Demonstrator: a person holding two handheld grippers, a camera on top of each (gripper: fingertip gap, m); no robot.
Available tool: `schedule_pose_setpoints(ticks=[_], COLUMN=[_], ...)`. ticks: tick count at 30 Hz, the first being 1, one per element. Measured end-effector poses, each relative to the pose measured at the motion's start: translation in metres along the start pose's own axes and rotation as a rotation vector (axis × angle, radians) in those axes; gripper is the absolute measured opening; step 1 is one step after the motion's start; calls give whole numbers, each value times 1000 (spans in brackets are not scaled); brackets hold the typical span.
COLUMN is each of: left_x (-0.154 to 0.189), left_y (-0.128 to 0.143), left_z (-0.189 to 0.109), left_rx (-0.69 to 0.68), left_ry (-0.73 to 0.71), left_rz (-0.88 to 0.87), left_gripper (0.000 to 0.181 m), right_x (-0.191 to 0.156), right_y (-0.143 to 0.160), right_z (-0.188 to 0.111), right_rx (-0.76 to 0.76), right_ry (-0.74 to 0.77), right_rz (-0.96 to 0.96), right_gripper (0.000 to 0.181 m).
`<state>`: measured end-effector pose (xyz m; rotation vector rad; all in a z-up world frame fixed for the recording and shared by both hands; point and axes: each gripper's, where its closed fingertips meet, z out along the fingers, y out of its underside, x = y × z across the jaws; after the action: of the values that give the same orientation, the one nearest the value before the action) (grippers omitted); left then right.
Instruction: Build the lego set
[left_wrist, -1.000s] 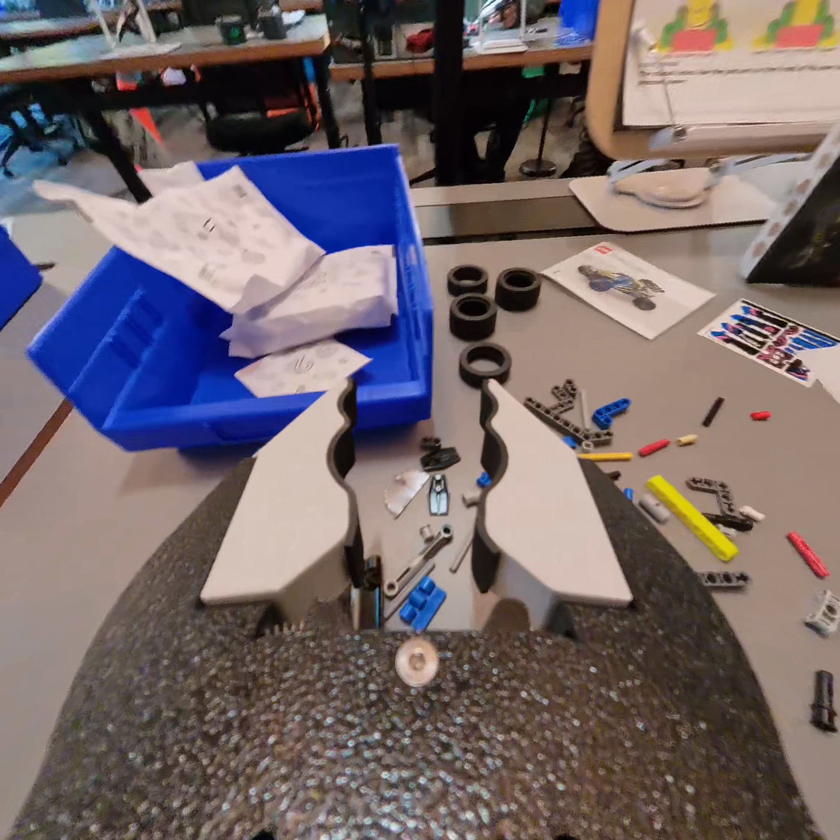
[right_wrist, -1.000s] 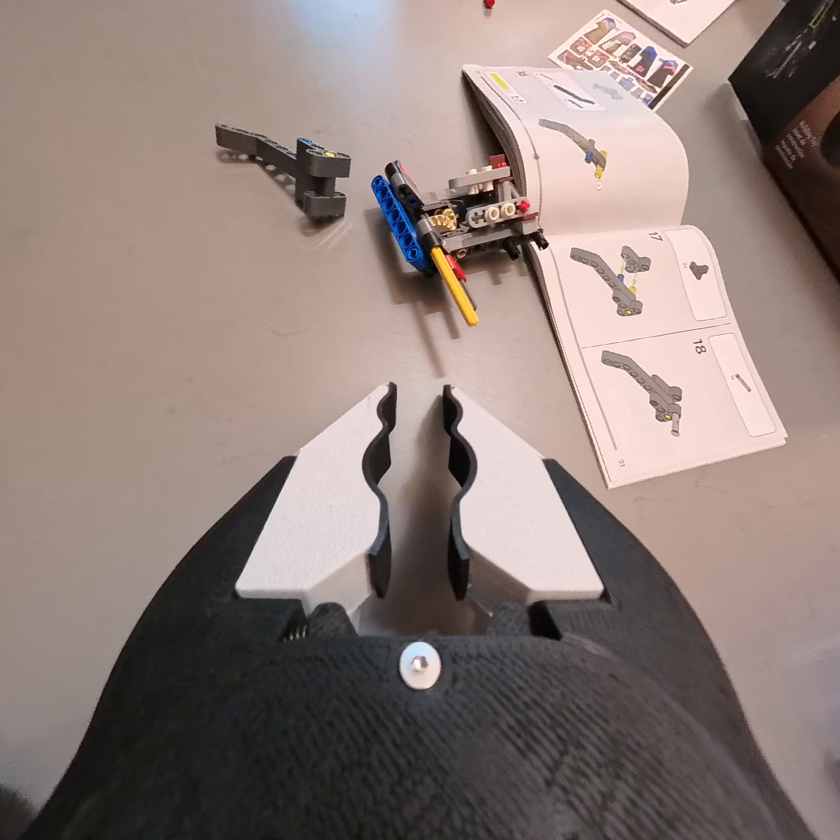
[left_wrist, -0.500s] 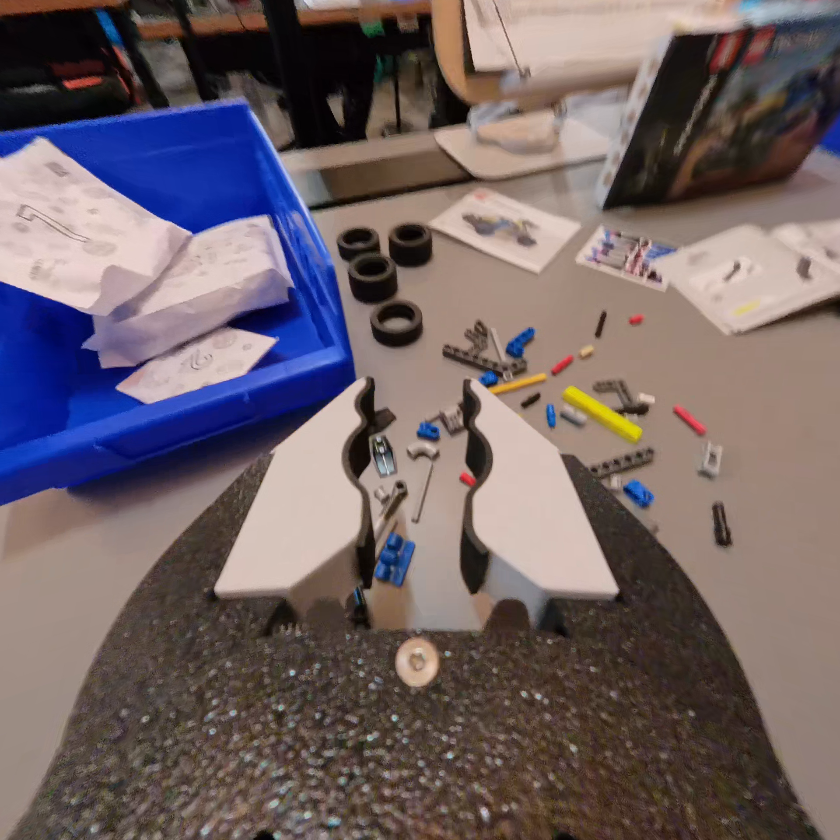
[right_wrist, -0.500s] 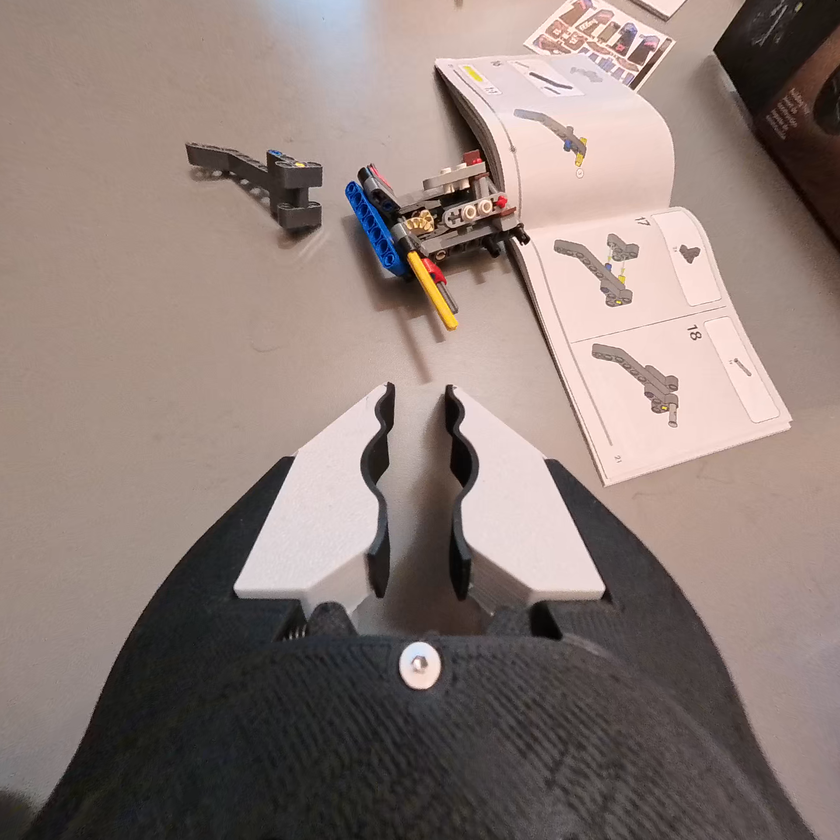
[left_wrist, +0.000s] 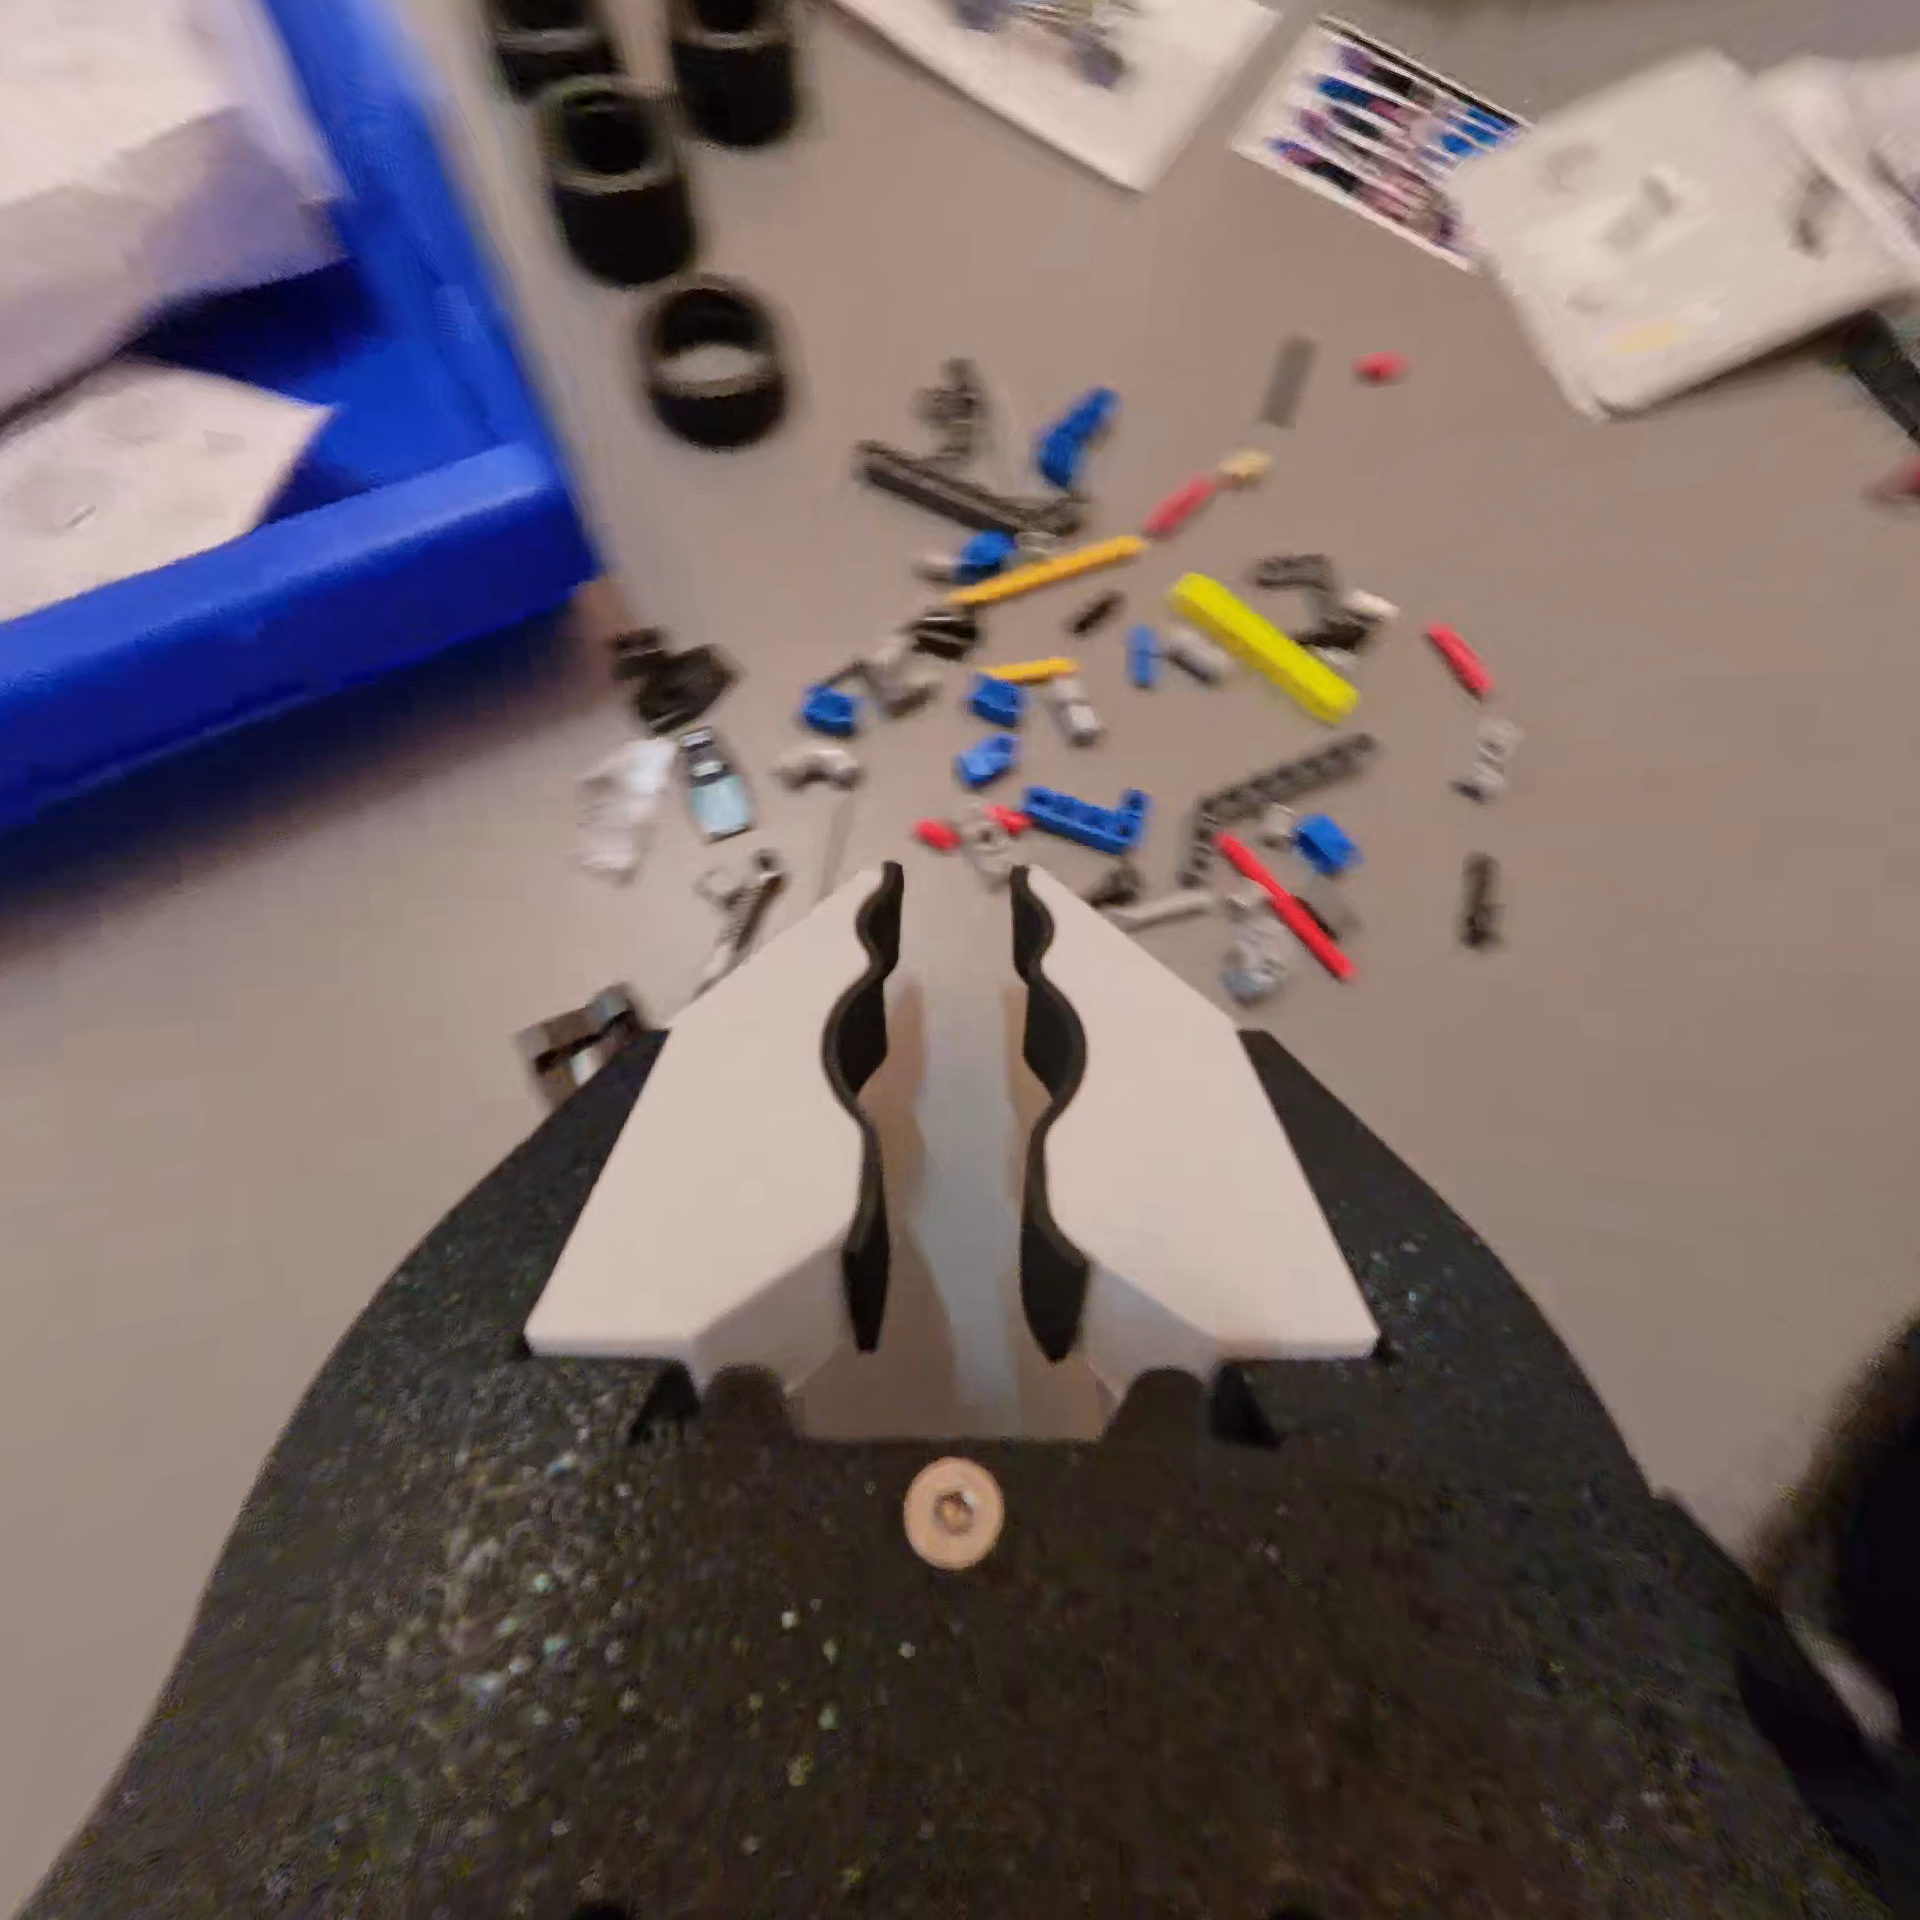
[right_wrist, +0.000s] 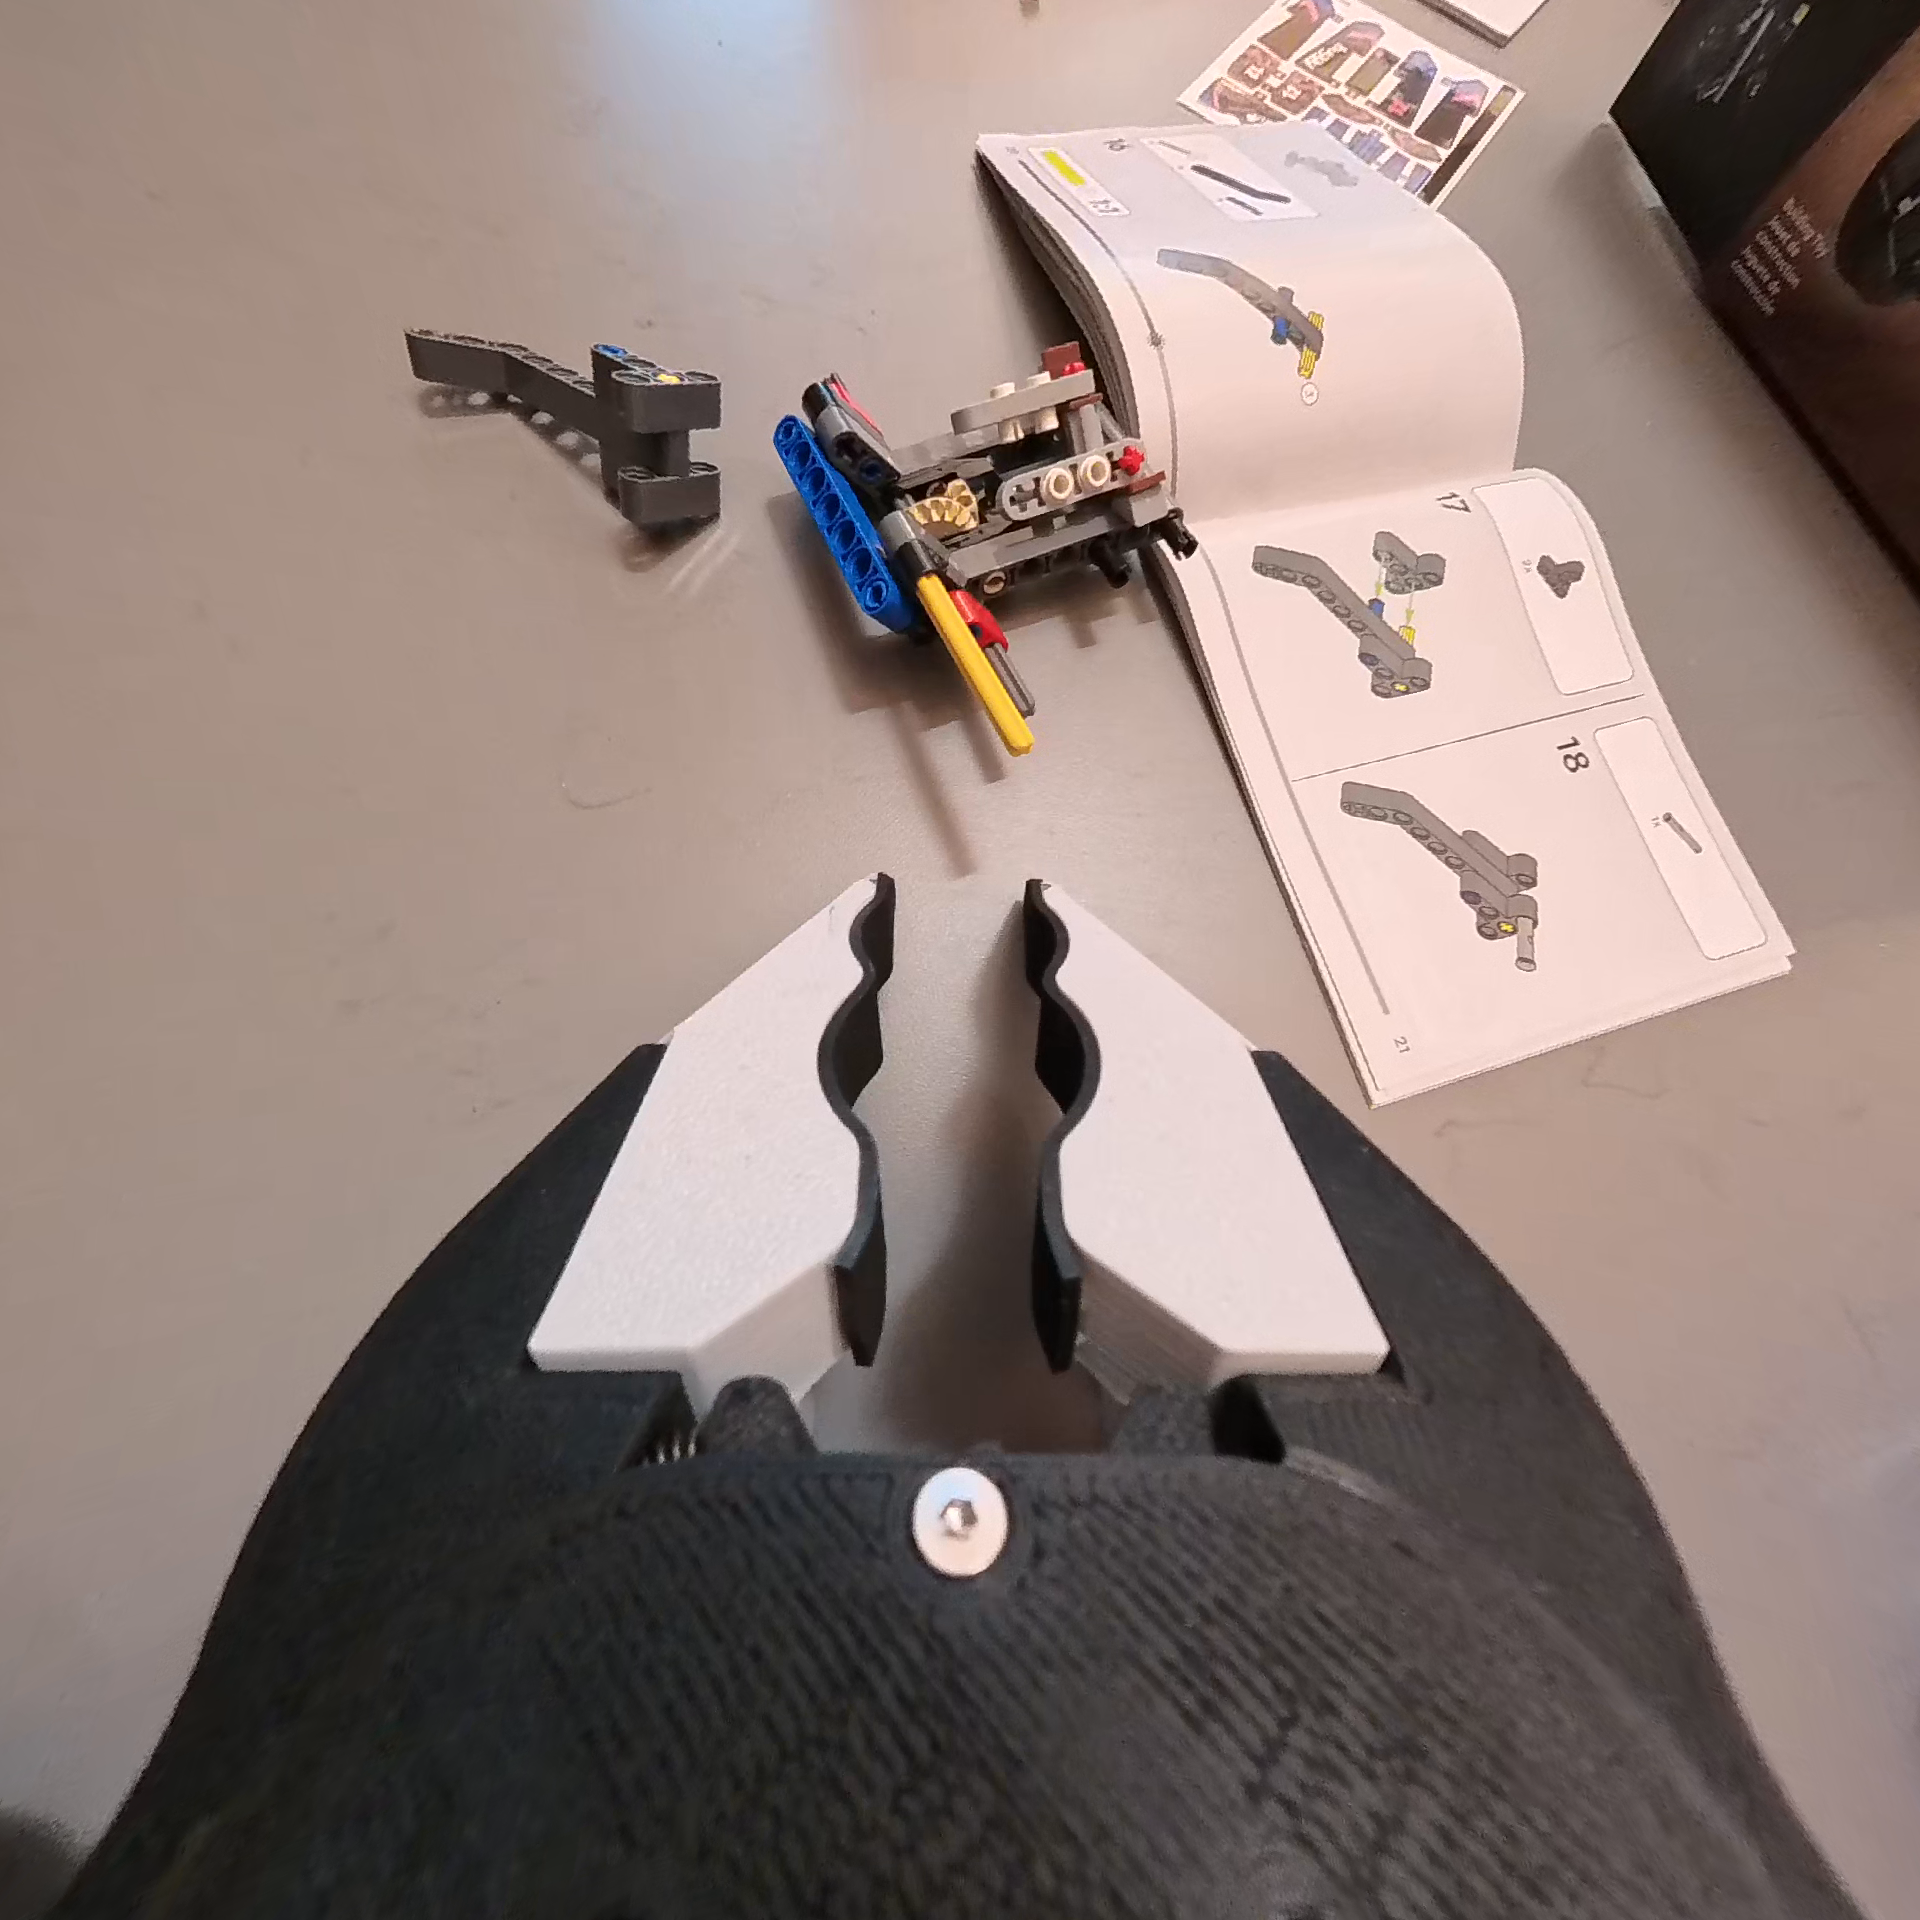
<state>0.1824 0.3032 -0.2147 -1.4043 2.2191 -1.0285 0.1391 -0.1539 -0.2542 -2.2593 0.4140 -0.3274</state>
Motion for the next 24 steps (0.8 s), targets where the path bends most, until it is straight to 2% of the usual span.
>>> schedule_pose_setpoints(ticks=[4, 7, 12, 16, 20, 24], left_x=[52, 59, 57, 62, 56, 55], left_y=[11, 25, 23, 32, 31, 30], left_z=[10, 23, 32, 34, 36, 35], left_rx=[-61, -152, -147, -167, -170, -155], left_ry=[201, 196, 188, 231, 214, 222], left_rz=[325, 469, 465, 482, 449, 428], left_gripper=[11, 15, 15, 9, 0, 0], right_x=[0, 0, 0, 0, 0, 0], right_y=[0, 0, -1, 0, 0, -1], right_z=[0, 0, 0, 0, 0, 0], right_rx=[0, 1, 2, 1, 2, 2], right_ry=[-1, 6, 17, 14, 15, 19], right_rz=[4, -5, -19, -15, -17, -22], right_gripper=[24, 24, 22, 22, 22, 22])
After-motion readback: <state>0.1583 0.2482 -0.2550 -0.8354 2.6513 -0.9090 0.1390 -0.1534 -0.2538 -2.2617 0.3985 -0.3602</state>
